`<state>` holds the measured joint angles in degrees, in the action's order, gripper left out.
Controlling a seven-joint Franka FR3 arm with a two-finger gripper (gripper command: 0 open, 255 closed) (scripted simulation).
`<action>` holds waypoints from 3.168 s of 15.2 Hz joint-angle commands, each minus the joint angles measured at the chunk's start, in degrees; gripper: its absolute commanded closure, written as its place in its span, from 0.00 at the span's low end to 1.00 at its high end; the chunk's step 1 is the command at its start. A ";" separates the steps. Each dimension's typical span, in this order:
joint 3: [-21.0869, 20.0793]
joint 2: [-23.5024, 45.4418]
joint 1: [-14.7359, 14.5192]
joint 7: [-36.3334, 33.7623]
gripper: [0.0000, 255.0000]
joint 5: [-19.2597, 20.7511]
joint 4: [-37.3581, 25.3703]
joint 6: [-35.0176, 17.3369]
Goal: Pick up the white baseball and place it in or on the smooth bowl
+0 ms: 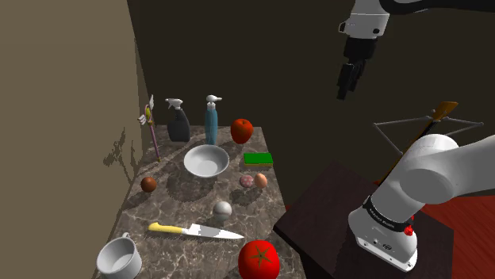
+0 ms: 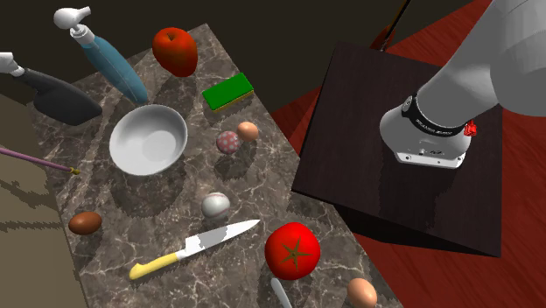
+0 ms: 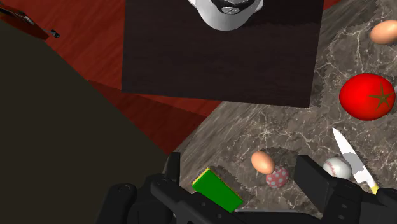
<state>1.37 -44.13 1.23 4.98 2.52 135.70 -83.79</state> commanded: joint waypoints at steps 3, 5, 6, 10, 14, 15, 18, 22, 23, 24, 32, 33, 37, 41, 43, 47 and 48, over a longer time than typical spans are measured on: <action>-0.99 0.52 -0.81 -0.99 0.00 -1.46 2.69 -3.42; -2.01 1.35 -1.70 -1.93 0.00 -2.92 5.14 -6.95; -2.54 1.89 -2.16 -2.38 0.00 -3.65 6.27 -8.75; -4.77 4.88 -4.12 -4.02 0.00 -6.59 10.12 -16.23; -7.14 9.27 -6.20 -5.42 0.00 -9.52 12.82 -24.08; -7.74 10.58 -6.74 -5.74 0.00 -10.24 13.30 -26.08; -9.59 15.03 -8.32 -6.60 0.00 -12.31 14.25 -32.16; -12.05 22.00 -10.34 -7.61 0.00 -14.80 14.36 -40.23; -12.66 23.90 -10.82 -7.86 0.00 -15.34 14.18 -42.21; -13.26 25.85 -11.29 -8.10 0.00 -15.83 13.91 -44.17; -17.68 42.75 -14.52 -10.57 0.00 -17.58 8.97 -58.45; -18.12 44.96 -14.91 -11.01 0.00 -17.43 8.02 -60.00; -19.33 53.78 -16.73 -13.17 0.00 -15.95 3.59 -65.55; -19.43 62.42 -19.33 -15.59 0.00 -13.65 -1.87 -69.89; -19.18 64.97 -20.22 -16.18 0.00 -13.00 -3.27 -71.29; -18.63 68.13 -21.13 -16.64 0.00 -12.31 -3.91 -73.85; -18.48 68.93 -21.36 -16.75 0.00 -12.15 -4.10 -74.47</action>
<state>-17.29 23.82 -19.78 -11.54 -9.86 131.89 -157.52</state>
